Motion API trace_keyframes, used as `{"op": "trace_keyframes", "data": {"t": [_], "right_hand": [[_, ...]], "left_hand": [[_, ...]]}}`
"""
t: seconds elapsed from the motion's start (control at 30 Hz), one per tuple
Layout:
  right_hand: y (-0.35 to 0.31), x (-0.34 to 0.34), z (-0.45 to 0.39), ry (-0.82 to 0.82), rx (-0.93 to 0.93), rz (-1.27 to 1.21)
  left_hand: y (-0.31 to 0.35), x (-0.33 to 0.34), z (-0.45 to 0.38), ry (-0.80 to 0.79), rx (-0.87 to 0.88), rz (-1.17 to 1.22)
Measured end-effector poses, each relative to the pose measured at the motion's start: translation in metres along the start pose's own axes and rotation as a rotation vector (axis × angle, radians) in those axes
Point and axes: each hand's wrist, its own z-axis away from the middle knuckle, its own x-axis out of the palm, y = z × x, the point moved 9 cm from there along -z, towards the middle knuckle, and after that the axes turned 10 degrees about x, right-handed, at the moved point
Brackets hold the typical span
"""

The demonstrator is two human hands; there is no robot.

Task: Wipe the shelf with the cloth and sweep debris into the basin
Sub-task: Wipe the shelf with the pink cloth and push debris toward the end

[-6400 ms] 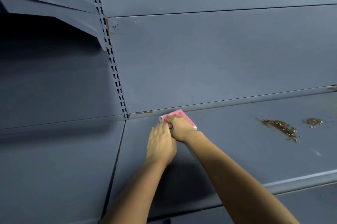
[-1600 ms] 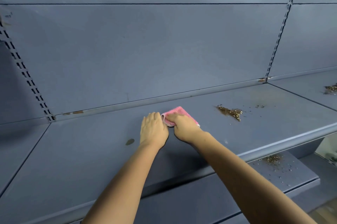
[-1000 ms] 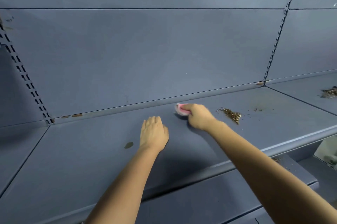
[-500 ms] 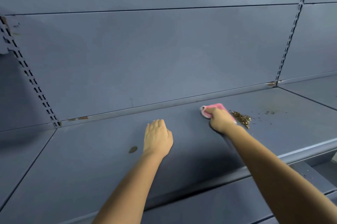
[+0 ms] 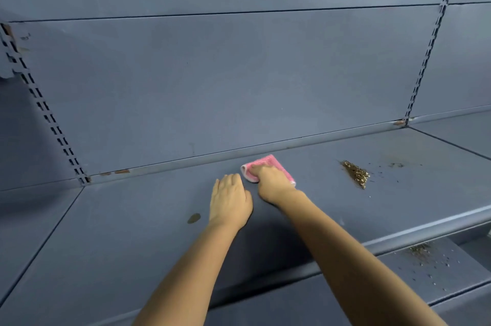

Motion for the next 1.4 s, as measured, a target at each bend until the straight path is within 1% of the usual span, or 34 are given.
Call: {"op": "trace_keyframes", "data": {"t": [0.17, 0.23, 0.33, 0.37, 0.43, 0.47, 0.53, 0.6, 0.63, 0.7, 0.8, 0.83, 0.9, 0.97, 1.1, 1.17, 1.23, 1.3, 1.33, 1.4], "right_hand": [[0.072, -0.044, 0.007, 0.100, 0.004, -0.082], [0.103, -0.057, 0.010, 0.129, 0.058, -0.082], [0.125, -0.071, 0.018, 0.200, 0.093, -0.082], [0.122, -0.075, 0.023, 0.223, 0.080, -0.101], [0.096, -0.076, 0.040, 0.231, 0.011, -0.159], [0.075, -0.068, 0.050, 0.189, -0.037, -0.165], [0.039, -0.038, 0.068, 0.051, -0.125, -0.162], [0.018, -0.014, 0.083, -0.008, -0.189, -0.081], [0.017, -0.013, 0.086, 0.016, -0.189, -0.065], [0.032, -0.019, 0.084, 0.047, -0.122, -0.077], [0.066, -0.032, 0.081, 0.043, -0.019, -0.077], [0.077, -0.040, 0.082, 0.070, -0.001, -0.091], [0.095, -0.060, 0.091, 0.173, 0.010, -0.167], [0.112, -0.076, 0.095, 0.235, 0.027, -0.164], [0.131, -0.075, 0.082, 0.152, 0.109, -0.150], [0.126, -0.080, 0.085, 0.192, 0.091, -0.207], [0.106, -0.081, 0.100, 0.209, 0.004, -0.256], [0.081, -0.065, 0.112, 0.130, -0.138, -0.242], [0.072, -0.055, 0.113, 0.084, -0.180, -0.196], [0.073, -0.043, 0.110, 0.033, -0.178, -0.116]], "left_hand": [[-0.002, 0.001, 0.000, 0.006, -0.003, -0.004], [-0.001, 0.002, 0.000, 0.005, 0.005, -0.007], [0.001, 0.001, 0.000, -0.008, 0.011, -0.013], [0.001, 0.001, 0.000, -0.012, 0.011, -0.013], [0.000, 0.001, -0.001, -0.010, 0.012, -0.009], [0.000, 0.001, -0.001, -0.007, 0.012, -0.005], [0.000, 0.001, -0.001, -0.001, 0.013, 0.007], [0.001, 0.000, 0.000, 0.002, 0.020, 0.007], [0.001, 0.000, 0.001, 0.002, 0.026, 0.002], [0.002, 0.000, 0.001, 0.006, 0.033, -0.003], [0.003, 0.000, 0.002, 0.012, 0.036, -0.010], [0.004, -0.001, 0.001, 0.012, 0.038, -0.013], [0.004, -0.002, 0.002, 0.009, 0.036, -0.011], [0.004, -0.003, 0.003, 0.004, 0.033, -0.011], [0.007, -0.008, 0.004, 0.026, 0.050, -0.015], [0.012, -0.012, 0.005, 0.038, 0.057, 0.000], [0.020, -0.015, 0.003, 0.048, 0.062, 0.030], [0.029, -0.014, -0.001, 0.050, 0.059, 0.075], [0.034, -0.012, -0.003, 0.047, 0.058, 0.092], [0.043, -0.005, -0.008, 0.038, 0.061, 0.107]]}}
